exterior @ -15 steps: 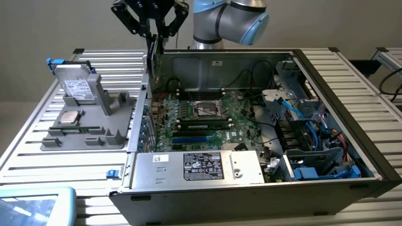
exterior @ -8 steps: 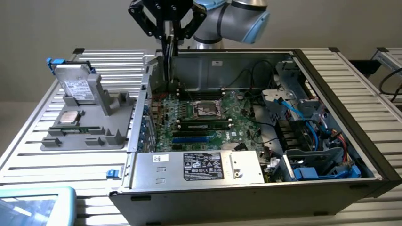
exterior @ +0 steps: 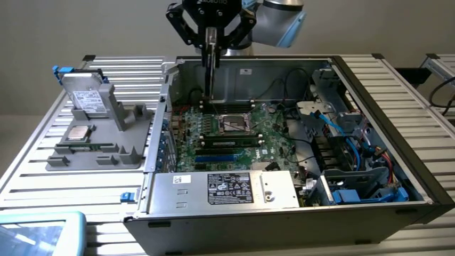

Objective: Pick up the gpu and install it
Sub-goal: 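Pick up the gpu and move the gpu toward the slot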

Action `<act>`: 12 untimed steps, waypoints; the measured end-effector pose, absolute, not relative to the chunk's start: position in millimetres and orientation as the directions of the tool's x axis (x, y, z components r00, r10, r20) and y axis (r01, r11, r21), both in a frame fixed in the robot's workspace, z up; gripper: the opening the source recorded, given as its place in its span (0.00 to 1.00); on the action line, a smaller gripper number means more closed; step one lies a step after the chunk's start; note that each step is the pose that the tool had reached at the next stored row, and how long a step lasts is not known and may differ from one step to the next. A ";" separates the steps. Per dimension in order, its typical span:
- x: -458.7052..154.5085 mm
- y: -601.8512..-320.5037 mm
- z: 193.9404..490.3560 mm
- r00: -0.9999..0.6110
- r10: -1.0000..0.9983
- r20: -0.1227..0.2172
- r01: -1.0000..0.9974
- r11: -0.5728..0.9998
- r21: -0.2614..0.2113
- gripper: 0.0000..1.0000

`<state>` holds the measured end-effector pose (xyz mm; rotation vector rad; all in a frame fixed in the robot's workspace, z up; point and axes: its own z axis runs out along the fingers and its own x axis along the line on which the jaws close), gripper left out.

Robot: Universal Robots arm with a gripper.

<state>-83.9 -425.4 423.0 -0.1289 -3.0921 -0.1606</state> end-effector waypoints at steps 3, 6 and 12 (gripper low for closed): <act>-70.6 -429.7 423.0 -0.996 0.081 0.049 0.085 0.991 0.101 0.28; -57.3 -431.5 422.9 -0.996 0.081 0.049 0.085 0.991 0.102 0.28; -29.9 -433.4 423.1 -0.996 0.080 0.050 0.085 0.991 0.101 0.28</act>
